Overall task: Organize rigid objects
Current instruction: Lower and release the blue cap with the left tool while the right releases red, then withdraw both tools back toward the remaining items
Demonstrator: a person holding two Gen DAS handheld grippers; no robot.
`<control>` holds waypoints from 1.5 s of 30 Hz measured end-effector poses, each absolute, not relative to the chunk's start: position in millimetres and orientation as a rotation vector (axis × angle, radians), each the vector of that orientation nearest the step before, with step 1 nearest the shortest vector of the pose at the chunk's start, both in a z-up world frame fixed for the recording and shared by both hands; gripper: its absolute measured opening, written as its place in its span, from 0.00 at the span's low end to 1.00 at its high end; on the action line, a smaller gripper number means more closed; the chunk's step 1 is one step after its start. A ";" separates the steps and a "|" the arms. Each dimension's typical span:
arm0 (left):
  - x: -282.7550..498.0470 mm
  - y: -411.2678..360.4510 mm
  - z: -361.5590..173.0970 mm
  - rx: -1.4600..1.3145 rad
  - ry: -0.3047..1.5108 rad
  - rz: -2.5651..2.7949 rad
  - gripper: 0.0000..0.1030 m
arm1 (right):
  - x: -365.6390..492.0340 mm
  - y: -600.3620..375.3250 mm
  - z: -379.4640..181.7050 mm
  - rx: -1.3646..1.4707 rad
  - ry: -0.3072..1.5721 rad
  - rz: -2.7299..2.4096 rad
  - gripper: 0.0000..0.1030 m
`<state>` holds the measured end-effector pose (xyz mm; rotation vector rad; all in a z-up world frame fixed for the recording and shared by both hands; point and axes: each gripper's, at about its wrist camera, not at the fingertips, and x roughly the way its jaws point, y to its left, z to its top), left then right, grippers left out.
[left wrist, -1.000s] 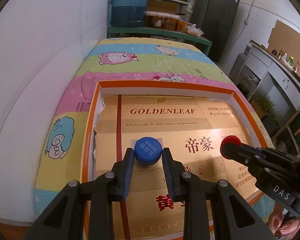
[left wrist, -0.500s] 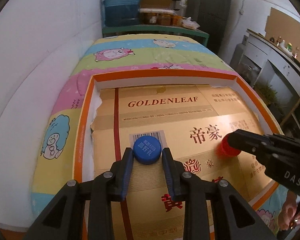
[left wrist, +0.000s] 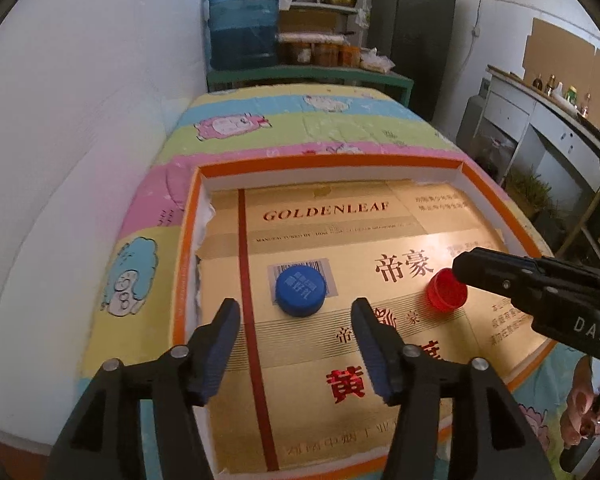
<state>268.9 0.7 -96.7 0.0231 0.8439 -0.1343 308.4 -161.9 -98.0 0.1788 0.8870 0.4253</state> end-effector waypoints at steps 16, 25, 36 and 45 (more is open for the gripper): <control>210.2 1.0 -59.4 -0.024 0.752 -0.147 0.62 | 249.9 -167.3 -64.2 0.221 0.806 0.376 0.51; 167.2 3.1 -41.3 -0.044 0.700 -0.092 0.62 | 197.6 -162.9 -39.9 0.151 0.727 0.255 0.51; 109.7 5.1 -16.3 -0.044 0.650 -0.029 0.62 | 136.3 -153.2 -15.8 0.111 0.673 0.232 0.52; 79.6 11.1 -9.2 -0.064 0.638 -0.003 0.62 | 92.9 -151.2 -6.2 0.112 0.652 0.221 0.52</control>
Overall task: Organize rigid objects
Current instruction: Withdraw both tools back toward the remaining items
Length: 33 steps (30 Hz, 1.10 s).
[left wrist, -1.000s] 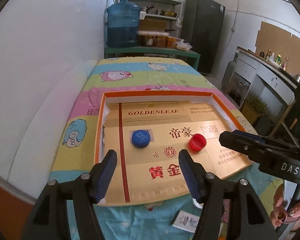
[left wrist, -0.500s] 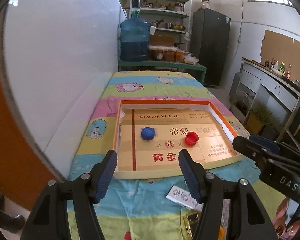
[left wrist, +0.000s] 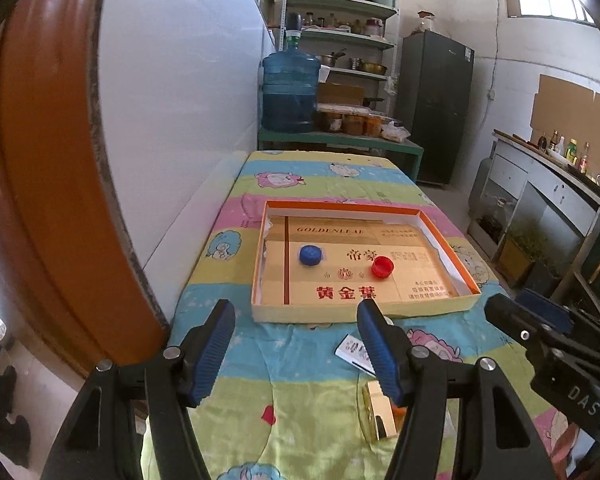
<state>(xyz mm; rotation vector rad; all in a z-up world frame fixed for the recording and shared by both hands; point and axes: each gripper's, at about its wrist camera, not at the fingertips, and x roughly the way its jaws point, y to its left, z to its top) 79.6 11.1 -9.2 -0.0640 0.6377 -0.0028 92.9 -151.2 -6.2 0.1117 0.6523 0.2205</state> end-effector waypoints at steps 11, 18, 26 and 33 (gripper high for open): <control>60.2 12.7 -13.2 -0.056 0.637 -0.003 0.61 | 58.4 -142.9 -7.4 0.100 0.653 0.230 0.52; 49.0 14.7 -18.0 -0.045 0.646 -0.002 0.61 | 45.0 -135.9 -11.3 0.095 0.660 0.241 0.52; 42.2 17.6 -25.2 -0.051 0.660 0.006 0.61 | 36.0 -125.0 -17.5 0.082 0.675 0.251 0.52; 38.4 22.6 -34.3 -0.066 0.663 0.003 0.61 | 31.9 -120.0 -30.3 0.086 0.704 0.240 0.52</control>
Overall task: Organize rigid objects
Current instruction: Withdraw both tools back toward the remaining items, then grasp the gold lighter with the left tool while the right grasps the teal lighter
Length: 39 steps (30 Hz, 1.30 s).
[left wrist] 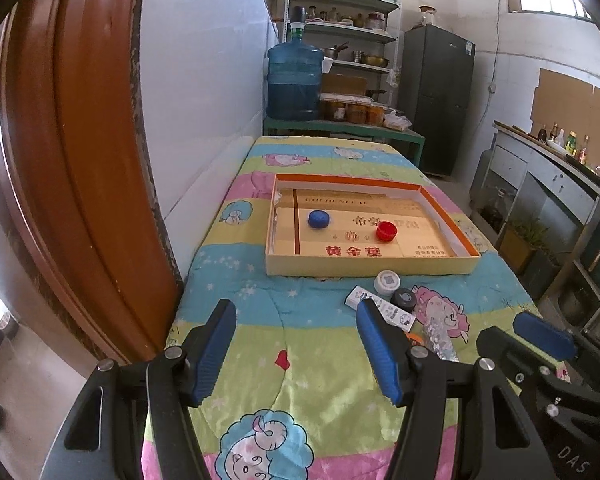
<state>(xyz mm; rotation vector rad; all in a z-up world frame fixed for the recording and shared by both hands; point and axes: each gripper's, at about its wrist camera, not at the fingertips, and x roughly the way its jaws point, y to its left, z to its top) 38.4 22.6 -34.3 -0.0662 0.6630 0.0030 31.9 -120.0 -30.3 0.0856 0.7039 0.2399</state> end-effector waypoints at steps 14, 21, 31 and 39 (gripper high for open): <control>32.9 35.7 -64.3 -0.100 0.694 -0.012 0.61 | 27.6 -119.9 -72.4 0.086 0.810 0.211 0.52; 33.5 37.6 -70.4 -0.106 0.708 -0.015 0.61 | 26.6 -109.0 -102.3 0.090 0.894 0.197 0.52; 35.4 28.6 -76.6 -0.108 0.726 -0.058 0.61 | 30.7 -98.8 -117.4 0.058 0.932 0.170 0.51; 43.8 7.8 -80.7 -0.099 0.749 -0.113 0.61 | 27.6 -91.5 -120.5 -0.029 0.898 0.154 0.29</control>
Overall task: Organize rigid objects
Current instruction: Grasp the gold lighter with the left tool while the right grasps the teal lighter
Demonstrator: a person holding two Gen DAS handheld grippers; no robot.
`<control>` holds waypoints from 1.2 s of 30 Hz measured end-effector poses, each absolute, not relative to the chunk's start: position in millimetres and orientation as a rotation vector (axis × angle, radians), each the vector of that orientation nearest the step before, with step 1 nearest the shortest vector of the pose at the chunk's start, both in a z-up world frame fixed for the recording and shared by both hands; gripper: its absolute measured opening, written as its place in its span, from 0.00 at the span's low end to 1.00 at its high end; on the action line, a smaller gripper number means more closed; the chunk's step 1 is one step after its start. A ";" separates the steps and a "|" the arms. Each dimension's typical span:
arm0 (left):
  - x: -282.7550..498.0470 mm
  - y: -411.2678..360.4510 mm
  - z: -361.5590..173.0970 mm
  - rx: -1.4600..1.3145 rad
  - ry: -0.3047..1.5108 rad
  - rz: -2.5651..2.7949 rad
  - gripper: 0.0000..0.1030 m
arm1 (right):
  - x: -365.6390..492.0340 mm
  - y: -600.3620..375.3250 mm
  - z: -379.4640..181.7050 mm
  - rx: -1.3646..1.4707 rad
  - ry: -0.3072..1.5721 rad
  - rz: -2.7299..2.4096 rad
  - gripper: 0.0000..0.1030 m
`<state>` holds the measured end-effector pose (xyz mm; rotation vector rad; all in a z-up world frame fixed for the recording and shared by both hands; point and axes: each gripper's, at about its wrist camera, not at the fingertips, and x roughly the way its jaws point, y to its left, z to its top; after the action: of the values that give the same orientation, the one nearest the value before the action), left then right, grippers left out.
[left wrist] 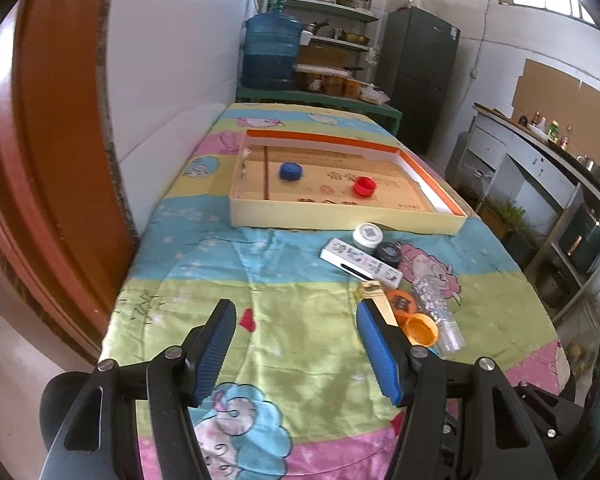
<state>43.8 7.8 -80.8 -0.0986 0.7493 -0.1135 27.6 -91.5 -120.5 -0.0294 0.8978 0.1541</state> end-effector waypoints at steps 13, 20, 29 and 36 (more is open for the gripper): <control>53.7 -43.1 -109.5 0.039 0.849 -0.248 0.61 | 8.5 -134.7 -118.9 -0.006 0.872 0.150 0.22; 62.5 -52.0 -123.4 0.083 0.875 -0.221 0.56 | 7.5 -144.2 -119.4 0.043 0.864 0.162 0.22; 83.1 -42.3 -123.8 0.044 0.863 -0.197 0.41 | 12.1 -143.6 -120.2 0.053 0.858 0.177 0.22; 83.8 -33.8 -122.8 0.005 0.858 -0.205 0.19 | 14.3 -141.4 -118.2 0.063 0.860 0.212 0.22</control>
<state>83.8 -33.8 -122.8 0.0049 0.8576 -0.2050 14.3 -141.4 -118.2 0.0627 0.8604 0.2121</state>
